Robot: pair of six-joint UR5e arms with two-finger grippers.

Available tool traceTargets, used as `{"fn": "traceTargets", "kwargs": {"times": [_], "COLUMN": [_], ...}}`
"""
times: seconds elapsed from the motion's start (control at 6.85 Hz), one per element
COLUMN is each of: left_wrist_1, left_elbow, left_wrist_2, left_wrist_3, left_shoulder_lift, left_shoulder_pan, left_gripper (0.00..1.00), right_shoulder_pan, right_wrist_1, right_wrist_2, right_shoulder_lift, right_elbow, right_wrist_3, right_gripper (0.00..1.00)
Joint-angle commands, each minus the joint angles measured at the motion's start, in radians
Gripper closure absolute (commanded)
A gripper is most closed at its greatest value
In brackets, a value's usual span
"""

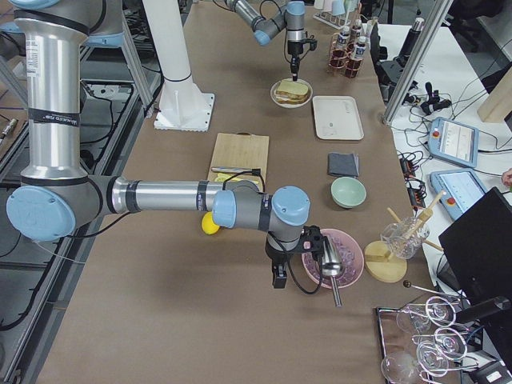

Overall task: Make sandwich and place on tray
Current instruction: 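Carry the plate with the left gripper onto the white tray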

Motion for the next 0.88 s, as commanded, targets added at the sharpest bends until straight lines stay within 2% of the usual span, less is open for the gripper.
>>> {"fn": "traceTargets", "kwargs": {"times": [0.0,0.15,0.44,0.58,0.73], "left_wrist_1": [-0.002,-0.007,-0.165,-0.171,-0.172], "left_elbow": [0.302,0.429,0.73,0.801,0.826], "left_wrist_2": [-0.044,-0.038,0.023,0.034,0.066], "left_wrist_3": [0.082,0.088,0.093,0.093,0.093], "left_shoulder_lift": [-0.209,-0.301,-0.432,-0.484,-0.503], "left_shoulder_pan": [-0.09,-0.096,-0.095,-0.087,-0.076], "left_gripper": [1.0,1.0,1.0,1.0,1.0], "right_shoulder_pan": [0.001,0.004,0.008,0.008,0.008], "right_wrist_1": [0.0,0.0,0.0,0.0,0.0], "right_wrist_2": [0.001,0.001,-0.001,0.001,0.001], "right_shoulder_lift": [-0.009,-0.009,-0.009,-0.009,-0.011], "right_elbow": [0.001,0.001,0.001,0.0,-0.001], "right_wrist_3": [0.002,0.003,0.006,0.008,0.008], "right_gripper": [0.0,0.0,0.0,0.0,0.0]}}
